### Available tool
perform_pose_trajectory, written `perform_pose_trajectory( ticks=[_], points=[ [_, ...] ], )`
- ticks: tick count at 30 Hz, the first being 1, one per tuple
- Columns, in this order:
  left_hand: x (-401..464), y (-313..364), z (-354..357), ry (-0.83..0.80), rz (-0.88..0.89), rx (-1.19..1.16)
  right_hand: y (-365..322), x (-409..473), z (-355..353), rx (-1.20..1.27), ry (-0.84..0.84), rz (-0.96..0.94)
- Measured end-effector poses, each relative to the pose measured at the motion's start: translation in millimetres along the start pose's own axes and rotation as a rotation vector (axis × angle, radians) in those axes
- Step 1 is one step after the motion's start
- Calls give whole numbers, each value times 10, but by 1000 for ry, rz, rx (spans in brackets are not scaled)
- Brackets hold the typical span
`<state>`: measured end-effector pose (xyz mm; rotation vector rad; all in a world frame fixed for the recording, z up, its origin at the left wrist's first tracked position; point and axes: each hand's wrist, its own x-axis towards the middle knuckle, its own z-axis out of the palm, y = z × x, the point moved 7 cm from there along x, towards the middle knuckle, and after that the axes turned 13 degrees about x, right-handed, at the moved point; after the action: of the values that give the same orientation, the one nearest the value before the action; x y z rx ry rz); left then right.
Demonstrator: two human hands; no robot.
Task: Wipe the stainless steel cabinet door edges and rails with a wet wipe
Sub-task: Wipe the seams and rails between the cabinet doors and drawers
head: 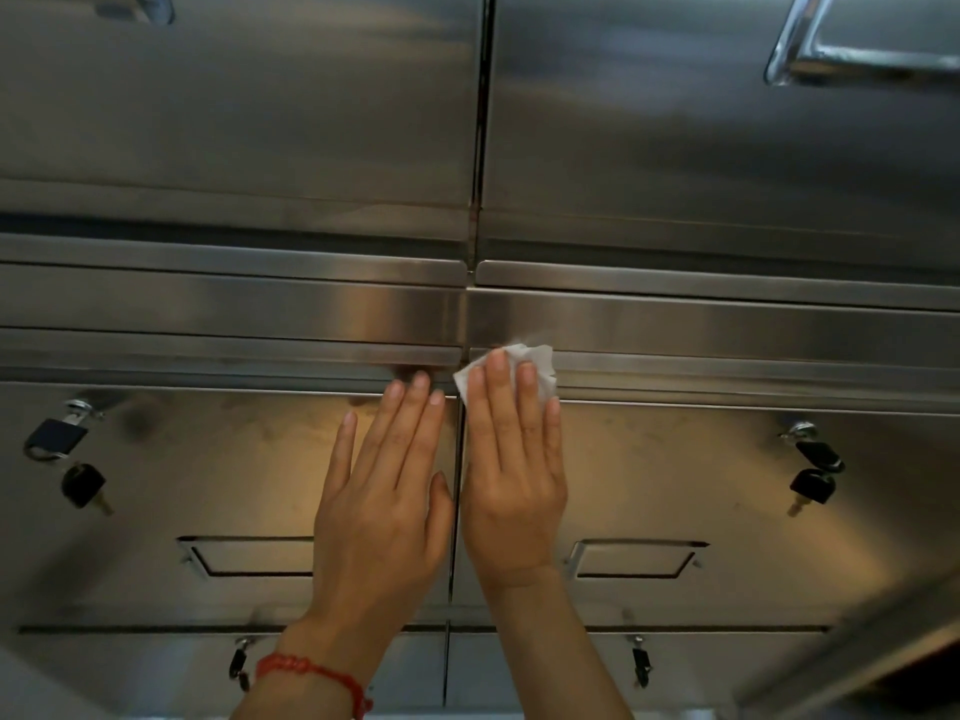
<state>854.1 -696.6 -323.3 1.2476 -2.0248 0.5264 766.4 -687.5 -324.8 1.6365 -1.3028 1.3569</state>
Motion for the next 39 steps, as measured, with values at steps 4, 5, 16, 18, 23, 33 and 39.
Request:
perform_pose_trajectory(
  ticks=[4,5,16,18,23,33,39],
  points=[
    [1,-2,-3,1,4,-8,62,-13,-45,-38,12,3],
    [1,-5,-3,2,7,-10,94,-20,-73,-56,22,25],
    [-8,-13,16,13,6,-19,136,-21,-136,-74,32,37],
    [-10,-14,25,11,5,-13,93,-20,-113,-42,31,37],
    [-9,-6,23,5,-2,-15,127,-23,-126,-46,20,14],
    [-12,-1,18,10,-5,-8,130,-30,-145,-51,-1,-2],
    [-8,-6,24,14,0,-8,145,-39,-161,-53,4,45]
  ],
)
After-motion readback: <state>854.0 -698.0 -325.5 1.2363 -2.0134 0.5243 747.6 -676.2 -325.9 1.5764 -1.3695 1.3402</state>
